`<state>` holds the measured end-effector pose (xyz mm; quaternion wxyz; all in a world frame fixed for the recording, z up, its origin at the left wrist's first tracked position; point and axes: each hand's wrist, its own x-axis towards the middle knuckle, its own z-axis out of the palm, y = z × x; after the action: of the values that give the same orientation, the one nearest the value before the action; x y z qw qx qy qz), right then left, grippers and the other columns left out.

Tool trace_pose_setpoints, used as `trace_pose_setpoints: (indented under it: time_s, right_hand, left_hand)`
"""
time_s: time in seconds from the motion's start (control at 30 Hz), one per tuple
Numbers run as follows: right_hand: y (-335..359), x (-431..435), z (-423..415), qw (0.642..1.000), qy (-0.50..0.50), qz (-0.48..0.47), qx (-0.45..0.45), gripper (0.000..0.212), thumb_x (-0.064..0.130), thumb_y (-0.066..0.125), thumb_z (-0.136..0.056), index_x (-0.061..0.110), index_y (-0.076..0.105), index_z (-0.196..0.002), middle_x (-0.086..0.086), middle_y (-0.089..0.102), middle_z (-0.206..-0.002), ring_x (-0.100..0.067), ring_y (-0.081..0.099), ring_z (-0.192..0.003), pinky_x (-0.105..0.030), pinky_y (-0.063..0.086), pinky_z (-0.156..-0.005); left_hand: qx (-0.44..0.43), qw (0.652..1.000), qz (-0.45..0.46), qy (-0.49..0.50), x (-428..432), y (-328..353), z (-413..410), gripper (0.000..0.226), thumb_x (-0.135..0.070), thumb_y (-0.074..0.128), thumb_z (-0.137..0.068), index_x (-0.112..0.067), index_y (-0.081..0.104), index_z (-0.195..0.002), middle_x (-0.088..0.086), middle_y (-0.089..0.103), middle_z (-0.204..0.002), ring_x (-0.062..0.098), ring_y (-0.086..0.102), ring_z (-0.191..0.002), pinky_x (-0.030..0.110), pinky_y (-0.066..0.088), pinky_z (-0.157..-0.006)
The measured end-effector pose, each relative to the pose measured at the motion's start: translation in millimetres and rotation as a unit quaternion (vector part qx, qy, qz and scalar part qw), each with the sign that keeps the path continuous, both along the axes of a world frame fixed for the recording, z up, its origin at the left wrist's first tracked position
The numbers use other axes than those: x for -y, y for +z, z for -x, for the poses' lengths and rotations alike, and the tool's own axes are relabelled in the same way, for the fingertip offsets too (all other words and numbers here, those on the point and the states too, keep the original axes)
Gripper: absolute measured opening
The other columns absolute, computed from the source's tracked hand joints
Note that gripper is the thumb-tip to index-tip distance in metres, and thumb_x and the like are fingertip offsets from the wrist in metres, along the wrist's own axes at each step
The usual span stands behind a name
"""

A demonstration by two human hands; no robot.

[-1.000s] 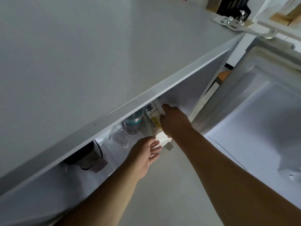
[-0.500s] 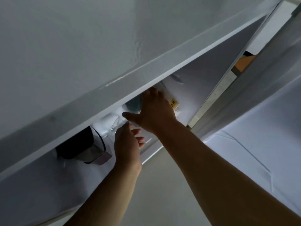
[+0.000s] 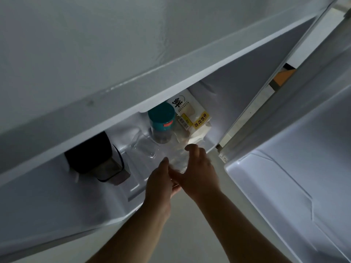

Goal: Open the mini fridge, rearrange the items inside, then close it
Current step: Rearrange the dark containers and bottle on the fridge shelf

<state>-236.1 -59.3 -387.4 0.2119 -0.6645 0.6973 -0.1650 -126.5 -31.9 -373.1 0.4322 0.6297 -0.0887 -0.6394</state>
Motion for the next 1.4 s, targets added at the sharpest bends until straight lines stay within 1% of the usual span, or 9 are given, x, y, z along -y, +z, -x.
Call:
trace_pose_setpoints:
  time_s: [0.17, 0.37, 0.47, 0.6, 0.77, 0.9, 1.07, 1.27, 1.4]
  right_hand:
    - [-26.2, 9.6, -12.6, 1.000, -0.004, -0.002, -0.001, 0.094, 0.052, 0.087, -0.075, 0.025, 0.030, -0.145, -0.005, 0.038, -0.151, -0.031, 0.057, -0.124, -0.044, 0.060, -0.085]
    - [-42.1, -3.8, -18.1, 0.997, -0.055, -0.032, 0.040, 0.060, 0.056, 0.084, -0.076, 0.031, 0.049, -0.119, 0.004, 0.060, -0.116, -0.019, 0.063, -0.102, -0.028, 0.049, -0.072]
    - [-36.7, 0.8, -20.2, 0.998, -0.040, -0.019, 0.038, 0.048, 0.050, 0.076, -0.086, 0.031, 0.054, -0.124, 0.004, 0.064, -0.118, -0.018, 0.063, -0.105, -0.031, 0.051, -0.077]
    - [-26.2, -2.7, -24.4, 0.998, -0.012, 0.059, -0.009, 0.045, 0.048, 0.069, -0.090, 0.029, 0.053, -0.127, 0.002, 0.062, -0.126, -0.022, 0.058, -0.115, -0.038, 0.053, -0.089]
    - [-16.4, 24.4, -75.1, 0.989, 0.135, 0.045, -0.032, 0.076, 0.053, 0.080, -0.080, 0.020, 0.043, -0.138, -0.011, 0.055, -0.141, -0.032, 0.052, -0.125, -0.049, 0.049, -0.100]
    - [-8.9, 36.9, -94.3, 0.983, 0.164, 0.049, -0.061, 0.071, 0.043, 0.083, -0.082, 0.017, 0.041, -0.134, -0.017, 0.058, -0.136, -0.038, 0.054, -0.125, -0.052, 0.048, -0.102]
    - [17.1, 14.5, -57.9, 0.980, 0.135, 0.144, 0.012, 0.070, 0.049, 0.077, -0.078, 0.026, 0.045, -0.136, -0.007, 0.054, -0.128, -0.028, 0.059, -0.110, -0.043, 0.056, -0.084]
    - [34.5, 23.4, -28.3, 0.993, 0.102, 0.055, -0.026, 0.073, 0.034, 0.083, -0.081, 0.020, 0.043, -0.140, -0.014, 0.056, -0.129, -0.032, 0.069, -0.098, -0.039, 0.060, -0.077]
    - [35.7, 31.9, -35.8, 0.990, 0.117, 0.038, -0.072, 0.068, 0.028, 0.078, -0.089, 0.019, 0.044, -0.148, -0.015, 0.056, -0.134, -0.033, 0.068, -0.108, -0.043, 0.061, -0.088]
  left_hand:
    - [-0.030, 0.999, -0.035, 0.019, 0.5, -15.0, -5.0, 0.029, -0.026, 0.057, -0.104, -0.007, 0.076, -0.094, 0.013, 0.081, -0.099, 0.024, 0.076, -0.103, 0.043, 0.054, -0.103]
    - [-0.031, 0.997, -0.037, 0.064, -0.6, -28.8, -16.7, 0.032, -0.018, 0.061, -0.098, -0.014, 0.081, -0.073, 0.003, 0.082, -0.087, 0.012, 0.078, -0.090, 0.029, 0.055, -0.084]
    - [-0.039, 0.996, -0.033, 0.070, -1.9, -29.5, -22.0, 0.023, -0.022, 0.055, -0.102, -0.007, 0.072, -0.104, 0.007, 0.075, -0.110, 0.012, 0.072, -0.099, 0.032, 0.052, -0.095]
    - [-0.005, 0.997, -0.015, 0.081, -7.2, -24.2, -26.7, 0.039, -0.025, 0.045, -0.106, -0.009, 0.056, -0.140, 0.012, 0.066, -0.131, 0.018, 0.065, -0.110, 0.037, 0.049, -0.099]
    - [0.020, 0.994, 0.003, 0.104, -12.2, -26.2, -36.4, 0.036, -0.037, 0.046, -0.104, -0.018, 0.076, -0.110, 0.005, 0.082, -0.103, 0.016, 0.078, -0.093, 0.036, 0.057, -0.081]
    - [0.009, 0.994, 0.017, 0.108, -12.8, -27.3, -40.9, 0.035, -0.045, 0.048, -0.103, -0.026, 0.077, -0.107, -0.003, 0.083, -0.097, 0.010, 0.078, -0.088, 0.028, 0.057, -0.069]
    - [-0.023, 0.988, 0.044, 0.149, -11.2, -14.5, -43.5, 0.044, -0.048, 0.050, -0.103, -0.022, 0.059, -0.137, 0.005, 0.075, -0.119, 0.018, 0.078, -0.097, 0.036, 0.058, -0.084]
    - [0.008, 0.994, 0.015, 0.104, 5.0, -3.9, -25.2, 0.010, -0.026, 0.054, -0.104, -0.025, 0.064, -0.108, 0.005, 0.070, -0.118, 0.018, 0.073, -0.099, 0.033, 0.058, -0.085]
    - [-0.018, 0.997, -0.007, 0.069, 13.5, 5.0, -20.9, 0.027, -0.026, 0.052, -0.105, -0.015, 0.067, -0.125, 0.005, 0.073, -0.118, 0.019, 0.071, -0.106, 0.033, 0.057, -0.089]
